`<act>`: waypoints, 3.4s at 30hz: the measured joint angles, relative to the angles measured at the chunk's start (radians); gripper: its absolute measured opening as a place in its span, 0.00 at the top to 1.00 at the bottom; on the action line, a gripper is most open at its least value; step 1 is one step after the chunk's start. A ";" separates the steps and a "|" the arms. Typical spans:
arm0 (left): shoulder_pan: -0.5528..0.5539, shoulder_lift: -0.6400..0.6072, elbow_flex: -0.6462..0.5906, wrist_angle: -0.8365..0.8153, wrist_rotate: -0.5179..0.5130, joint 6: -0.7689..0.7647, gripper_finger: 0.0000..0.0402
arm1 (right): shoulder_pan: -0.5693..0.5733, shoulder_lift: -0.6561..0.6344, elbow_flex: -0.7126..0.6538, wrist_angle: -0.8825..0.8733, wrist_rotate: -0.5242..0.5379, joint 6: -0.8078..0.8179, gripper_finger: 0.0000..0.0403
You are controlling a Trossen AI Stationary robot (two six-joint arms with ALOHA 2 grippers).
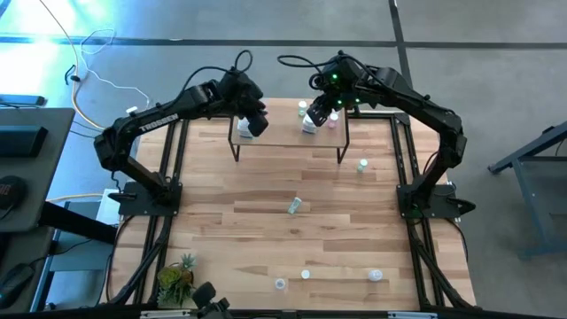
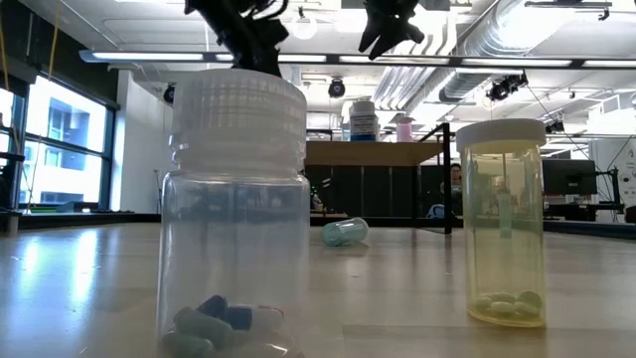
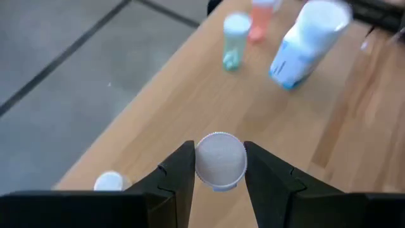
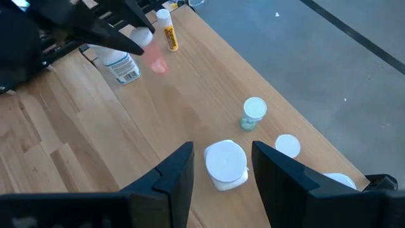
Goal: Pick and place medicine bottles onto shelf by color
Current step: Put the pink pill bottle on the shelf, then put the right transparent pill bottle on the shelf
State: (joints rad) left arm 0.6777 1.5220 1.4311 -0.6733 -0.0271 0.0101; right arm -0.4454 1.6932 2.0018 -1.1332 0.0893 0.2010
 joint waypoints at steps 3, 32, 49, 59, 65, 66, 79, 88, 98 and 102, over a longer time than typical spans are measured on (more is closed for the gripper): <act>0.000 0.021 0.000 -0.012 -0.010 0.003 0.72 | 0.000 0.000 0.000 0.000 0.000 0.000 0.63; -0.001 0.112 0.001 -0.015 -0.010 0.039 0.71 | 0.000 0.000 0.000 -0.047 0.004 0.024 0.63; 0.000 0.115 -0.002 -0.022 -0.010 0.054 0.43 | 0.001 0.000 0.000 -0.048 0.003 0.030 0.63; 0.000 0.083 -0.002 0.004 -0.010 0.054 0.42 | 0.001 0.000 0.000 -0.048 -0.001 0.027 0.63; 0.002 0.041 -0.002 0.011 -0.013 0.048 0.42 | 0.001 -0.008 0.000 -0.053 0.003 0.027 0.63; 0.002 0.032 -0.002 0.011 -0.014 0.048 0.42 | 0.001 -0.014 0.000 -0.053 0.010 0.026 0.63; -0.061 -0.132 0.000 -0.022 -0.011 0.042 0.42 | 0.049 -0.041 -0.023 -0.172 0.074 0.038 0.63; -0.144 -0.150 -0.040 -0.074 0.091 -0.016 0.42 | 0.094 -0.155 -0.248 -0.170 0.085 0.164 0.63; -0.240 -0.153 -0.188 -0.017 0.110 -0.107 0.42 | 0.191 -0.418 -0.561 -0.059 0.074 0.508 0.63; -0.284 -0.153 -0.223 0.013 0.109 -0.126 0.42 | 0.272 -0.487 -0.634 -0.059 0.071 0.671 0.63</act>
State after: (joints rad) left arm 0.3942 1.3689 1.2076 -0.6605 0.0822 -0.1161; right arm -0.1739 1.2063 1.3677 -1.1919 0.1604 0.8722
